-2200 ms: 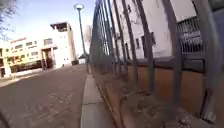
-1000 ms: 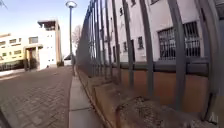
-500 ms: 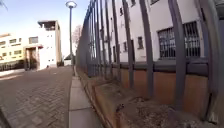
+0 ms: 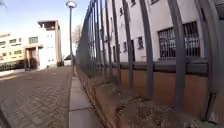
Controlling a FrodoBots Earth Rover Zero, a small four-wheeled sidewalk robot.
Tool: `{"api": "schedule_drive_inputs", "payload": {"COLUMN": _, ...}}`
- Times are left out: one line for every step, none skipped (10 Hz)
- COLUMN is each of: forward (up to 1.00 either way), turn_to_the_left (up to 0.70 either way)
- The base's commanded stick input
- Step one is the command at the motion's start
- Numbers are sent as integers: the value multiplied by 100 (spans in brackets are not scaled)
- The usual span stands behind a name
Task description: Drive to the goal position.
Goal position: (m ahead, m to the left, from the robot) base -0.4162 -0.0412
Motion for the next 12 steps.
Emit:
{"api": "schedule_drive_inputs", "payload": {"forward": -100, "turn_to_the_left": 0}}
{"api": "schedule_drive_inputs", "payload": {"forward": -100, "turn_to_the_left": -27}}
{"api": "schedule_drive_inputs", "payload": {"forward": -100, "turn_to_the_left": -27}}
{"api": "schedule_drive_inputs", "payload": {"forward": -100, "turn_to_the_left": -27}}
{"api": "schedule_drive_inputs", "payload": {"forward": -100, "turn_to_the_left": -27}}
{"api": "schedule_drive_inputs", "payload": {"forward": -100, "turn_to_the_left": -27}}
{"api": "schedule_drive_inputs", "payload": {"forward": -100, "turn_to_the_left": -27}}
{"api": "schedule_drive_inputs", "payload": {"forward": -100, "turn_to_the_left": -27}}
{"api": "schedule_drive_inputs", "payload": {"forward": -100, "turn_to_the_left": -15}}
{"api": "schedule_drive_inputs", "payload": {"forward": -100, "turn_to_the_left": -2}}
{"api": "schedule_drive_inputs", "payload": {"forward": 0, "turn_to_the_left": 0}}
{"api": "schedule_drive_inputs", "payload": {"forward": 0, "turn_to_the_left": 0}}
